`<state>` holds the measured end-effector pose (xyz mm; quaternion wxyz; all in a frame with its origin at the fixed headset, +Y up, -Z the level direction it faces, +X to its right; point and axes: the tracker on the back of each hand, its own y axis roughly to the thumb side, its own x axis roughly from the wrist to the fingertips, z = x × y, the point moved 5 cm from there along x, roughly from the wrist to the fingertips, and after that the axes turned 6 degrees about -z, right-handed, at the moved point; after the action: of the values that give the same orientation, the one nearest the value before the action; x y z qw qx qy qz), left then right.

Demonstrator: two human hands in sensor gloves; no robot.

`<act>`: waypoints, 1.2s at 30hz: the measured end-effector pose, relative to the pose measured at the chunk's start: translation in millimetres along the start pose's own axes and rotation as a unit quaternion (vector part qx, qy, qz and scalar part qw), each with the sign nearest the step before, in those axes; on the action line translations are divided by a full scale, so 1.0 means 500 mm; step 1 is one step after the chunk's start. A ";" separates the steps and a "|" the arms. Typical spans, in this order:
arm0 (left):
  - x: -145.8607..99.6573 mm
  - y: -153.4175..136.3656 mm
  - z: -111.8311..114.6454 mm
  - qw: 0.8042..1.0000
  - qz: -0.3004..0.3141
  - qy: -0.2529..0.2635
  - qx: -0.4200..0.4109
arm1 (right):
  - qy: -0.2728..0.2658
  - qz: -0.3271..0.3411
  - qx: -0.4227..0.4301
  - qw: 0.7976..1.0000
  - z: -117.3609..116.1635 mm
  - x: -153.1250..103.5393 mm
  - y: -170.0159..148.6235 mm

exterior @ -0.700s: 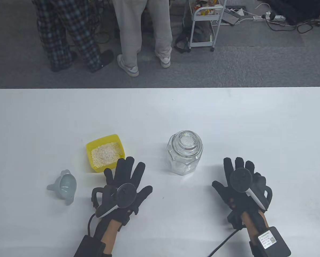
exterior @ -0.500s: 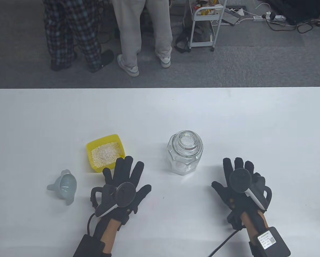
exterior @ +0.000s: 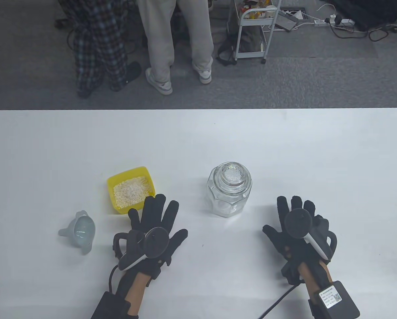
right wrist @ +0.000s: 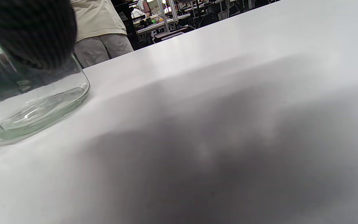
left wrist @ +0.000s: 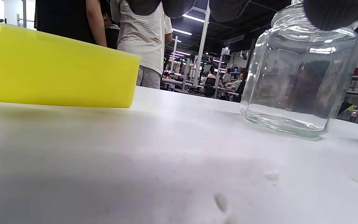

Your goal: Transfer rice through funnel into glass jar

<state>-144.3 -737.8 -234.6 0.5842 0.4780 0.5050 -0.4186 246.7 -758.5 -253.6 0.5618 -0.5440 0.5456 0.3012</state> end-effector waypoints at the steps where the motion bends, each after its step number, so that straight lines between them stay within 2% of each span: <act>1: 0.000 0.000 0.000 1.000 -0.001 -0.001 0.002 | -0.001 0.001 0.001 1.000 0.000 0.000 0.000; 7: 0.000 -0.002 -0.001 1.000 -0.005 -0.004 0.003 | -0.020 0.010 0.026 0.999 0.012 -0.001 -0.002; 12: 0.000 0.000 -0.001 1.000 -0.003 -0.005 0.001 | -0.065 0.039 0.107 0.991 0.069 -0.019 0.008; 14: 0.001 0.000 -0.002 1.000 -0.003 -0.005 0.001 | -0.079 0.071 0.145 0.984 0.115 -0.036 0.047; 17: 0.002 0.000 -0.001 1.000 -0.003 -0.005 0.001 | -0.094 0.097 0.153 0.979 0.171 -0.052 0.099; 20: 0.003 0.000 0.002 1.000 -0.003 -0.010 0.000 | -0.118 0.123 0.161 0.972 0.220 -0.053 0.184; 24: 0.003 0.002 0.003 1.000 -0.001 -0.012 0.000 | -0.126 0.134 0.148 0.972 0.217 -0.027 0.270; 29: 0.000 0.008 -0.001 1.000 0.006 -0.008 -0.002 | -0.105 0.125 0.126 0.979 0.184 0.009 0.339; 36: 0.001 0.010 -0.001 1.000 0.009 -0.007 -0.004 | -0.093 0.111 0.097 0.985 0.130 0.035 0.359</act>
<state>-139.3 -736.3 -234.6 0.5931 0.4770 0.4986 -0.4149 101.8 -660.9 -333.2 0.6233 -0.3922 0.5749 0.3566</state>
